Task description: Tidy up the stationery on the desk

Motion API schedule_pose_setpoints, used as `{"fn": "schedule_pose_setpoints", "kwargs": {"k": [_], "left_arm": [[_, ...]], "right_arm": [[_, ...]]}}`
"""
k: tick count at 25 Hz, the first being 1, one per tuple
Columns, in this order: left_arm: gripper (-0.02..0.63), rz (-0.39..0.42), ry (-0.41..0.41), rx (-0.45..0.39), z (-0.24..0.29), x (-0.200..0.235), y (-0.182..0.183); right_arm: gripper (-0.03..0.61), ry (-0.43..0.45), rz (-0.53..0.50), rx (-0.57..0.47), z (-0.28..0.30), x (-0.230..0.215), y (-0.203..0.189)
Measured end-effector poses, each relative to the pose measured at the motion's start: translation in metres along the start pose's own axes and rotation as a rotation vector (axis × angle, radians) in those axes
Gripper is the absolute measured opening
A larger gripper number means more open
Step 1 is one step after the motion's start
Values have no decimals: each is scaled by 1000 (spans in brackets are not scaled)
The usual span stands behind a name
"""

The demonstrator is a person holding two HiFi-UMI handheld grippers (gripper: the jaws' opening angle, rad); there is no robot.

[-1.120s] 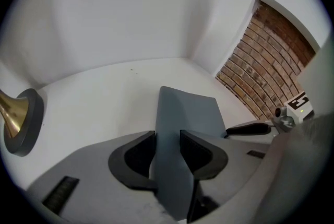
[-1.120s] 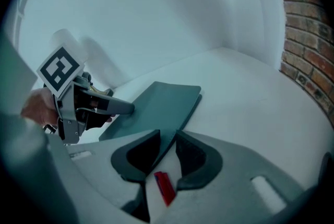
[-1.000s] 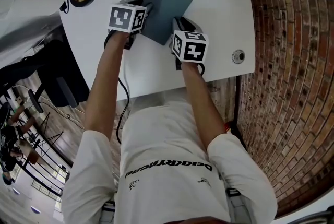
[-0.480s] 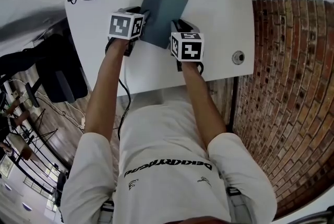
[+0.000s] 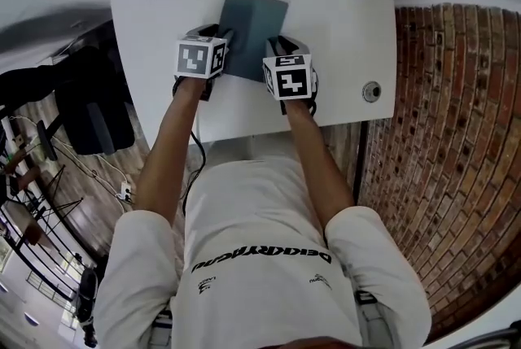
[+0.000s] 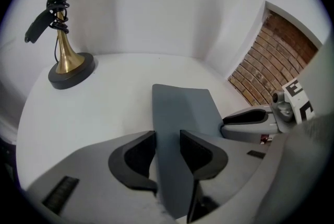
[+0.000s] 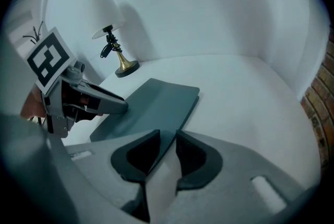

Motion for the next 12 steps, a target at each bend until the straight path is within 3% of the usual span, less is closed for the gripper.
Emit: {"fn": "schedule_pose_setpoints", "kwargs": {"k": [12], "left_arm": [[147,-114,40,-32,-23,-4,-35]], "right_arm": [[83,26,-51,36,-9,17,-16]]}}
Point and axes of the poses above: the fingertips, and each gripper's own axes: z forward along the fingers, x to its left, y out of its top, the point moved 6 cm from there along -z, backward along the fingers, and after that the axes turned 5 degrees about -x, right-handed, at the moved point
